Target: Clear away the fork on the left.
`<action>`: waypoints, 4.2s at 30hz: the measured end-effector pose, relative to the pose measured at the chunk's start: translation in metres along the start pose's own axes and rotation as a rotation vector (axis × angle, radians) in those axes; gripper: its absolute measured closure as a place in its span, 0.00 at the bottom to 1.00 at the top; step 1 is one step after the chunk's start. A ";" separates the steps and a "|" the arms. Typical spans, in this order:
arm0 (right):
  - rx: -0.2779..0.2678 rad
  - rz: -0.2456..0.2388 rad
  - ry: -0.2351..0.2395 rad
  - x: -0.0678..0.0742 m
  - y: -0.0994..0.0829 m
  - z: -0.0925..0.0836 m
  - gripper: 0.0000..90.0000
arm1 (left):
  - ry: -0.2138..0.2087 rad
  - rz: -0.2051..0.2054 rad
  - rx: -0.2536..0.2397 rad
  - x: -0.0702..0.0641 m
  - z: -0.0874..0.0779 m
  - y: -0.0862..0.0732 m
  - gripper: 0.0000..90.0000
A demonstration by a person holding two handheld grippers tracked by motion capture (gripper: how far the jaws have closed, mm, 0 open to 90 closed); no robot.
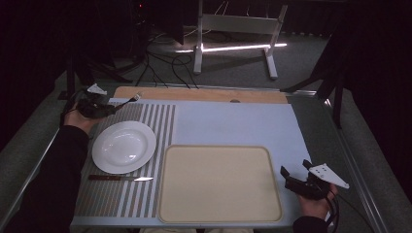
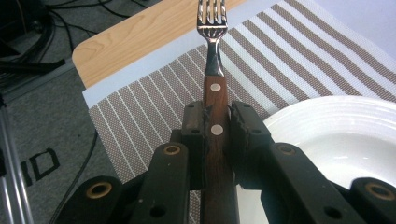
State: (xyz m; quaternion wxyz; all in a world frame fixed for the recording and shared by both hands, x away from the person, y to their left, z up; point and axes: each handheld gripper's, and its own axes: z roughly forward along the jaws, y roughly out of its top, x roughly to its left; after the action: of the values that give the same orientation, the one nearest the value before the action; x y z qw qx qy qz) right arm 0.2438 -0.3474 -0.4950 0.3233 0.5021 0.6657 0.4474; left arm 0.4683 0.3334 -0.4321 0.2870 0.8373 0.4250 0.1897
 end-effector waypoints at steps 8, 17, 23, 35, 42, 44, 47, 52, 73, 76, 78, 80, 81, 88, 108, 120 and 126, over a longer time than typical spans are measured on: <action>-0.007 -0.010 0.004 0.001 0.002 0.001 0.11 | 0.002 -0.020 -0.026 -0.014 -0.011 -0.004 0.86; -0.010 -0.017 0.018 0.004 0.004 0.004 0.11 | 0.020 -0.012 -0.016 -0.038 -0.014 -0.005 0.86; -0.011 -0.023 0.016 0.004 0.006 0.006 0.11 | 0.018 -0.010 -0.040 -0.054 -0.018 -0.002 0.86; -0.018 -0.019 0.003 -0.007 0.005 0.005 0.11 | 0.017 -0.059 -0.081 -0.083 -0.027 -0.004 0.86; -0.025 -0.029 0.005 -0.004 0.007 0.006 0.11 | 0.026 -0.032 -0.094 -0.102 -0.038 0.001 0.86; -0.025 -0.032 0.006 -0.003 0.007 0.006 0.11 | 0.026 -0.034 -0.099 -0.107 -0.040 0.003 0.86; -0.025 -0.037 0.008 -0.002 0.007 0.008 0.11 | 0.022 -0.035 -0.104 -0.122 -0.042 0.005 0.86; -0.025 -0.033 0.006 -0.001 0.007 0.007 0.11 | 0.015 -0.034 -0.108 -0.134 -0.042 0.003 0.86; -0.029 -0.036 0.012 0.000 0.008 0.008 0.11 | 0.034 -0.077 -0.133 -0.187 -0.043 -0.017 0.86; -0.029 -0.034 0.012 0.000 0.008 0.007 0.11 | 0.034 -0.084 -0.137 -0.192 -0.042 -0.018 0.86; -0.031 -0.033 0.013 0.000 0.008 0.007 0.11 | 0.036 -0.088 -0.142 -0.199 -0.041 -0.021 0.86; -0.030 -0.034 0.012 0.000 0.008 0.007 0.11 | 0.039 -0.089 -0.141 -0.202 -0.041 -0.022 0.86; -0.031 -0.033 0.012 0.001 0.008 0.007 0.11 | 0.036 -0.094 -0.147 -0.207 -0.041 -0.025 0.86; -0.031 -0.035 0.013 0.001 0.008 0.007 0.11 | 0.027 -0.098 -0.149 -0.220 -0.038 -0.031 0.86; -0.036 -0.035 0.016 0.000 0.009 0.007 0.11 | 0.006 -0.086 -0.156 -0.260 -0.029 -0.048 0.86; -0.038 -0.036 0.017 0.001 0.009 0.007 0.11 | 0.015 -0.084 -0.143 -0.275 -0.021 -0.060 0.86; -0.037 -0.028 0.016 -0.001 0.009 0.008 0.11 | 0.021 -0.098 -0.133 -0.280 -0.019 -0.065 0.86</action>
State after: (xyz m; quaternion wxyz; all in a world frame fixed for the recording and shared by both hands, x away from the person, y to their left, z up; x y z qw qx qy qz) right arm 0.2546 -0.3448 -0.4902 0.3334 0.4830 0.6670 0.4590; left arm 0.2599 0.1401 -0.4801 0.3465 0.7925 0.4550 0.2119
